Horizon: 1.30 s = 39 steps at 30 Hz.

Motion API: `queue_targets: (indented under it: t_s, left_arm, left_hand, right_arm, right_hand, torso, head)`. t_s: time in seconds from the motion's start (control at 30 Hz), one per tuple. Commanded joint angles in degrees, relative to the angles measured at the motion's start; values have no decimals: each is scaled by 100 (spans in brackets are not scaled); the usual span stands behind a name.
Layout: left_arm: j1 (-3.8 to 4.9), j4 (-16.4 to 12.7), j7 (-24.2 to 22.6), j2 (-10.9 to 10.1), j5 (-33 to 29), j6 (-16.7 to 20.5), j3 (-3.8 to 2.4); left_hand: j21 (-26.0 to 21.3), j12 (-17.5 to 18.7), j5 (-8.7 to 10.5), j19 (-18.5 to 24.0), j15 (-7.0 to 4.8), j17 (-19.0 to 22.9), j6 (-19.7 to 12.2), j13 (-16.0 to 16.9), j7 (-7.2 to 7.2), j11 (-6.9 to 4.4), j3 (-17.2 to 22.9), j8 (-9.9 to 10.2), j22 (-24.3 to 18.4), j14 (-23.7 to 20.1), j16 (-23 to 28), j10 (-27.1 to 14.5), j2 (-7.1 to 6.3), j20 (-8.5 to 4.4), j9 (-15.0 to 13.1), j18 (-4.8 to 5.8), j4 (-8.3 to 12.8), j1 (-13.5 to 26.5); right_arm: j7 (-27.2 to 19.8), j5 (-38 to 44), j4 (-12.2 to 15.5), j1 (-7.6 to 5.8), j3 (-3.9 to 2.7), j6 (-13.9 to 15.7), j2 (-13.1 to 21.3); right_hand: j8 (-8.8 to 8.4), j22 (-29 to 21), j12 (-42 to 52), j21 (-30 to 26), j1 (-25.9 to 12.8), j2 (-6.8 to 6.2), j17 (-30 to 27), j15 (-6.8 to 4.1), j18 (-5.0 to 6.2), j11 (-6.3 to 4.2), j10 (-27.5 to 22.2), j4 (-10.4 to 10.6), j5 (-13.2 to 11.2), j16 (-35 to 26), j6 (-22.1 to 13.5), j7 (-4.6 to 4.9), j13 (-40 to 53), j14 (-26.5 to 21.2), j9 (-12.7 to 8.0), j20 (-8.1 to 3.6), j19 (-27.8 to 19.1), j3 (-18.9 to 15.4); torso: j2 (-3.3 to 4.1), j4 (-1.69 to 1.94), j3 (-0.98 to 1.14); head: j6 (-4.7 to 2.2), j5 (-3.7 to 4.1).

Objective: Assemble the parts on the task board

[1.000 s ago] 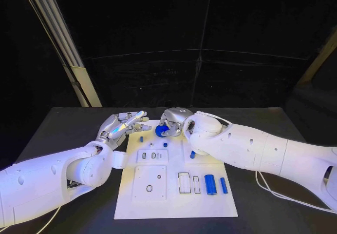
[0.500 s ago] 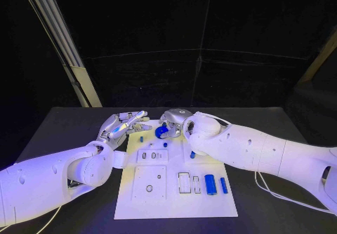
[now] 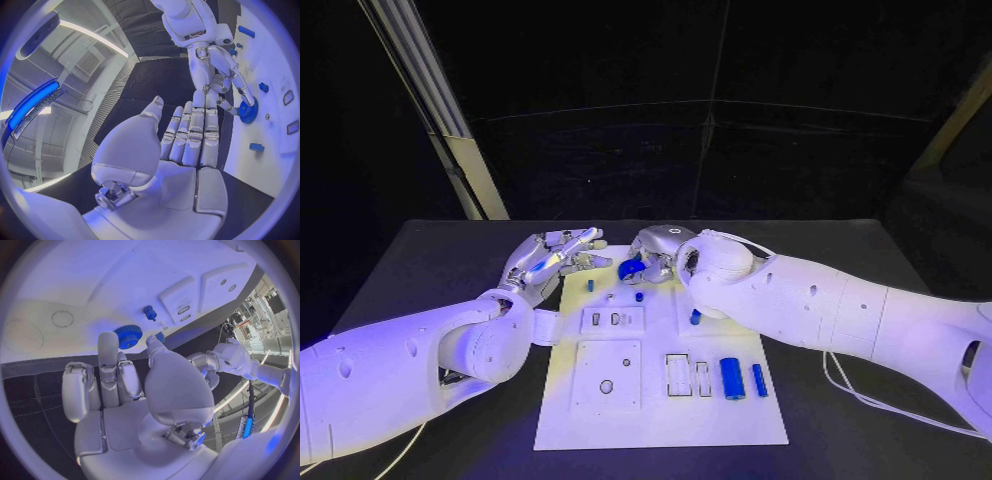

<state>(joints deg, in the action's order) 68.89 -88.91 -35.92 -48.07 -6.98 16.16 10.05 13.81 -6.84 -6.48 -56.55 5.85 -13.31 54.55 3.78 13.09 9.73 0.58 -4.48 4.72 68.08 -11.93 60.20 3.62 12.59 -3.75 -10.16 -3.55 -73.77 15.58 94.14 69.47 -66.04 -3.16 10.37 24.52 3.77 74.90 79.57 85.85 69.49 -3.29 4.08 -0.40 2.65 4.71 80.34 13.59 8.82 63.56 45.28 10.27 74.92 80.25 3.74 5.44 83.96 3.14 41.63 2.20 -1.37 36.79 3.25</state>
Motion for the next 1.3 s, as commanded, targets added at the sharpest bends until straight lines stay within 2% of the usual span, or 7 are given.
queue_targets:
  t_s: [0.03, 0.2, 0.33, 0.5, 0.73, 1.17, 1.3]
  left_arm:
    - [8, -6, -6, 4, 20, -85, -4]
    - [8, -4, -7, -15, 20, -83, -4]
    - [8, -6, -9, -33, 20, -80, -4]
    - [7, -4, -9, -52, 20, -73, -3]
    - [5, 21, -8, -28, 20, -81, -1]
    - [-16, 87, -3, 22, 20, -97, 32]
    - [-21, 97, 3, 30, 20, -97, 41]
  left_hand:
    - [-38, 36, 8, -35, 30, -8, -45, -5, -4, -16, 1, 33, -6, -19, 19, -41, 54, 3, 4, -37, 44, 16]
    - [-38, 36, 8, -35, 30, -8, -45, -5, -4, -16, 1, 33, -6, -19, 19, -41, 54, 3, 4, -37, 44, 16]
    - [-38, 36, 8, -35, 30, -8, -45, -5, -4, -16, 1, 33, -6, -19, 19, -41, 54, 3, 4, -37, 44, 16]
    - [-40, 38, 8, -35, 30, -10, -47, -6, -4, -16, 0, 34, -8, -19, 21, -44, 55, 3, 4, -37, 47, 16]
    - [-41, 38, 8, -35, 30, -11, -47, -6, -4, -16, 0, 34, -8, -20, 22, -44, 55, 3, 4, -37, 47, 16]
    - [-45, 39, 6, -36, 30, -15, -48, -5, -6, -17, 5, 35, -11, -21, 27, -45, 61, 4, 4, -38, 56, 9]
    - [-45, 39, 6, -36, 30, -15, -48, -5, -6, -17, 5, 35, -11, -21, 27, -45, 61, 4, 4, -38, 56, 9]
  right_arm:
    - [-62, -125, 86, -7, -2, 473, 94]
    - [-610, -584, 376, 3, -4, 1321, 484]
    - [-1166, -1139, 611, 5, -3, 1535, 892]
    - [-1801, -2325, 825, 2, 0, 1193, 1705]
    - [-2244, -2776, 749, 1, 3, 765, 2311]
    - [-2474, -2843, 292, 36, 8, 413, 2484]
    - [-2496, -2823, 199, 75, 9, 360, 2458]
  right_hand:
    - [15, 409, 10, 17, 29, 81, -5, 23, -35, 15, 41, 22, 90, 38, 262, -19, 209, 1, 23, 53, 71, -21]
    - [32, 397, 1, 11, 418, 187, -10, 2, -32, -11, 37, -191, 253, 31, 450, -43, 204, -11, 33, 35, 64, 17]
    - [21, 374, -49, -1, 699, 175, -17, -5, -28, -20, -8, -401, 201, 4, 477, -49, 158, -27, 26, 28, 50, 58]
    - [4, 252, -217, -57, 980, 91, -30, -6, -4, -20, -164, -648, 294, -79, 464, -46, -19, -70, 18, 27, -20, 73]
    - [6, 238, -268, -68, 1091, 24, -28, -8, -1, -23, -202, -774, 355, -124, 461, -48, -69, -67, 18, 25, -30, 52]
    - [6, 246, -278, -66, 1126, -24, -26, -10, -3, -27, -206, -829, 390, -141, 458, -52, -77, -59, 18, 23, -26, 24]
    - [6, 249, -269, -65, 1128, -26, -26, -11, -3, -27, -197, -832, 391, -141, 458, -53, -66, -58, 18, 23, -25, 23]
  torso:
    - [0, -2, 3]
    - [-11, -30, 15]
    - [-18, -48, 15]
    - [-36, -109, 37]
    - [-37, -159, 78]
    - [-19, -150, 74]
    - [-24, -131, 59]
  head:
    - [-7, -4]
    - [-34, -20]
    - [-39, -15]
    - [-63, -28]
    - [-95, 18]
    - [-96, 74]
    - [-71, 83]
